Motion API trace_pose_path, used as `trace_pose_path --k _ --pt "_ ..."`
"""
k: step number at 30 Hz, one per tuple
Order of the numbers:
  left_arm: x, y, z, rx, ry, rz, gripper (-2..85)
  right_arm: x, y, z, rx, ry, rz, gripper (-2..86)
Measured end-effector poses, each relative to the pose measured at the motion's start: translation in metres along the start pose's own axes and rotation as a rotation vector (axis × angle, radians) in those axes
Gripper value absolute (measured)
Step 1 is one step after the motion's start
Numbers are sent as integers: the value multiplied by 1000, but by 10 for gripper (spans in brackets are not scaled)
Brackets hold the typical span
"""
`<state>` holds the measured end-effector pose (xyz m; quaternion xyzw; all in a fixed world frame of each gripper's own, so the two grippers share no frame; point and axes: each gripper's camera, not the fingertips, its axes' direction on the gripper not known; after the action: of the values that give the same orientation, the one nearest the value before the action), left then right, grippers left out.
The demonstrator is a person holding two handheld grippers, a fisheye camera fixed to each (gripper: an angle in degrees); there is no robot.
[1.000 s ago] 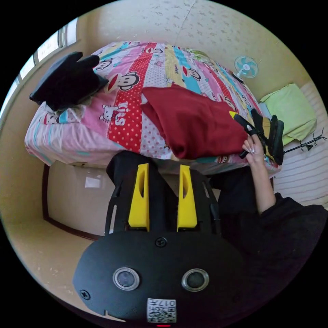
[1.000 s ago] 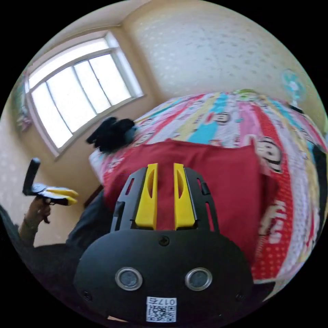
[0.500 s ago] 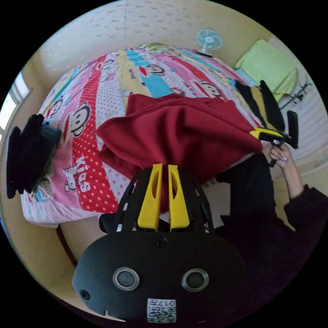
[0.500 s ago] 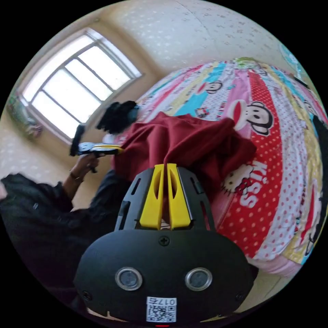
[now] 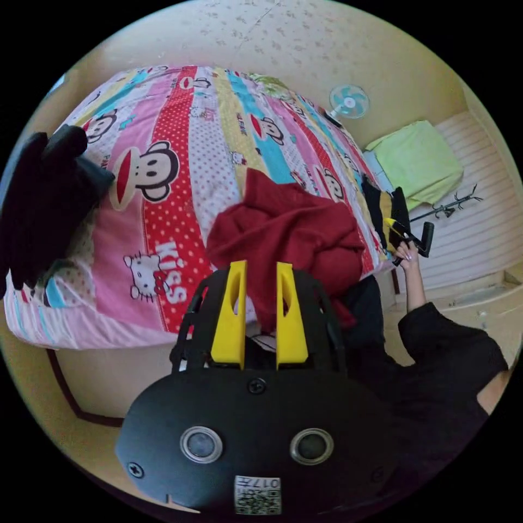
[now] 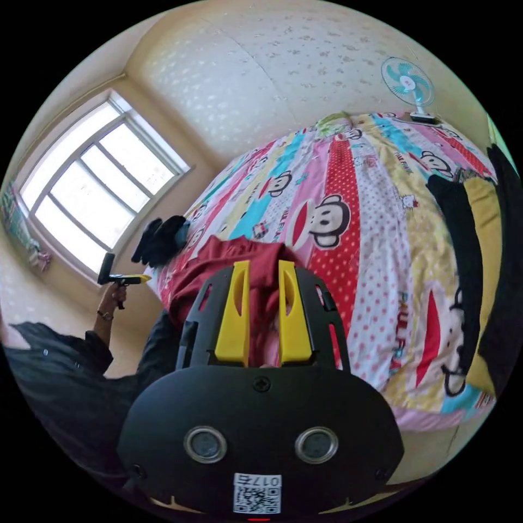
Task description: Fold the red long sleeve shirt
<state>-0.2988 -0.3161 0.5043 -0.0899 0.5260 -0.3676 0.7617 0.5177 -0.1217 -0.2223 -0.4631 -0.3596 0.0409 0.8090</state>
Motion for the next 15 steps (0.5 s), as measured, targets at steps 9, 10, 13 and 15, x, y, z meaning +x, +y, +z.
trace_pose_path --k 9,10,13,15 --pt "-42 -105 108 -287 -140 -148 147 41 -100 189 -500 206 121 87" --pt "-36 -94 105 -204 -182 -129 143 37 -98 185 -461 215 94 86" --pt "-35 -60 95 -93 -176 -189 108 15 -83 185 -526 294 -4 83" --pt "-38 -42 90 -81 -97 -218 77 3 -72 177 -562 297 4 81"
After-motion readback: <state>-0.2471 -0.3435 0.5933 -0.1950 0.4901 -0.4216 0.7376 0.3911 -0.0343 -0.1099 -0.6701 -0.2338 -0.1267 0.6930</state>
